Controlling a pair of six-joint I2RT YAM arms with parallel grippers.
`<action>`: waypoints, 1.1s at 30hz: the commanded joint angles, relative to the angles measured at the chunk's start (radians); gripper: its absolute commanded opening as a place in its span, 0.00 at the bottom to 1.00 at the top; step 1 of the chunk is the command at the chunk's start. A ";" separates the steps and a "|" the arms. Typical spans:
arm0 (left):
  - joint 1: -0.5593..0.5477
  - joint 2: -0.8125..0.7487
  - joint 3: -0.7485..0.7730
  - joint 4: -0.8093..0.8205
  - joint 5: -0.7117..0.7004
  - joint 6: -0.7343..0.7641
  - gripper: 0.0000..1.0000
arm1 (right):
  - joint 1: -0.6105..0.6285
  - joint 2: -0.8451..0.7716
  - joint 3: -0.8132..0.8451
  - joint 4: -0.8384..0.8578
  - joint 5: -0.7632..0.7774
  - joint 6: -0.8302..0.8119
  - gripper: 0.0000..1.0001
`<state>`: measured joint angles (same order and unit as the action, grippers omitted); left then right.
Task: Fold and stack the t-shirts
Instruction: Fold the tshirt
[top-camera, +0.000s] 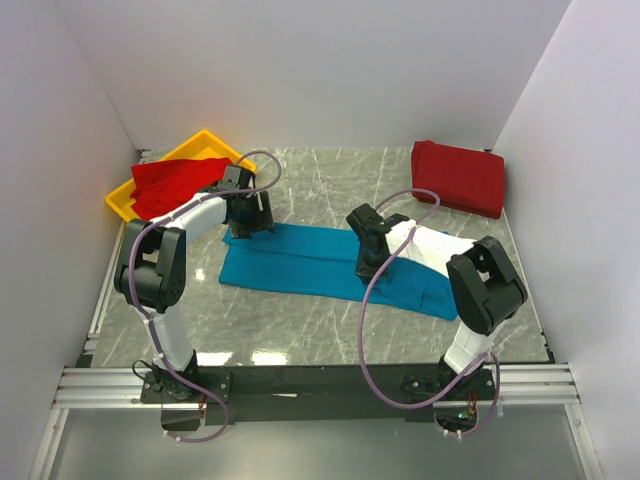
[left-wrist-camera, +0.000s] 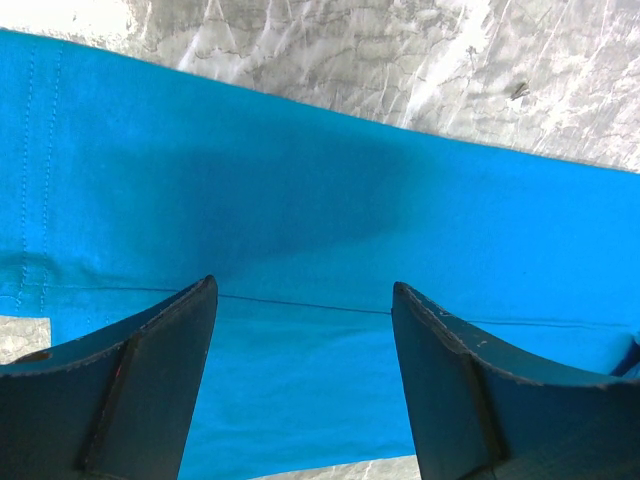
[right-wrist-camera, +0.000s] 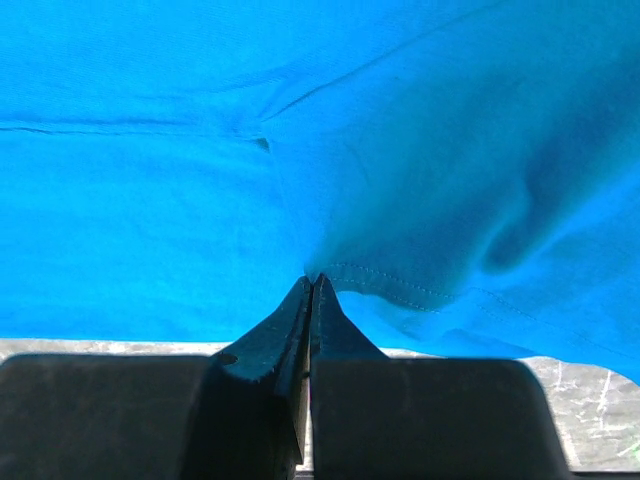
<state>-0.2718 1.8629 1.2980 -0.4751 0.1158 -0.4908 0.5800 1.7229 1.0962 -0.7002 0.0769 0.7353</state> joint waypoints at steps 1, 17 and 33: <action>-0.001 -0.039 0.001 0.018 0.004 0.001 0.76 | 0.003 0.017 0.054 0.005 -0.011 0.009 0.00; -0.001 -0.027 0.012 0.021 0.013 0.009 0.76 | -0.016 -0.019 0.034 0.036 -0.029 0.030 0.32; -0.049 0.030 0.060 0.046 0.068 0.024 0.76 | -0.207 -0.194 -0.147 0.074 -0.025 0.059 0.62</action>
<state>-0.3138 1.8759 1.3407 -0.4622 0.1467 -0.4824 0.4118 1.5341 0.9848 -0.6533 0.0582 0.7918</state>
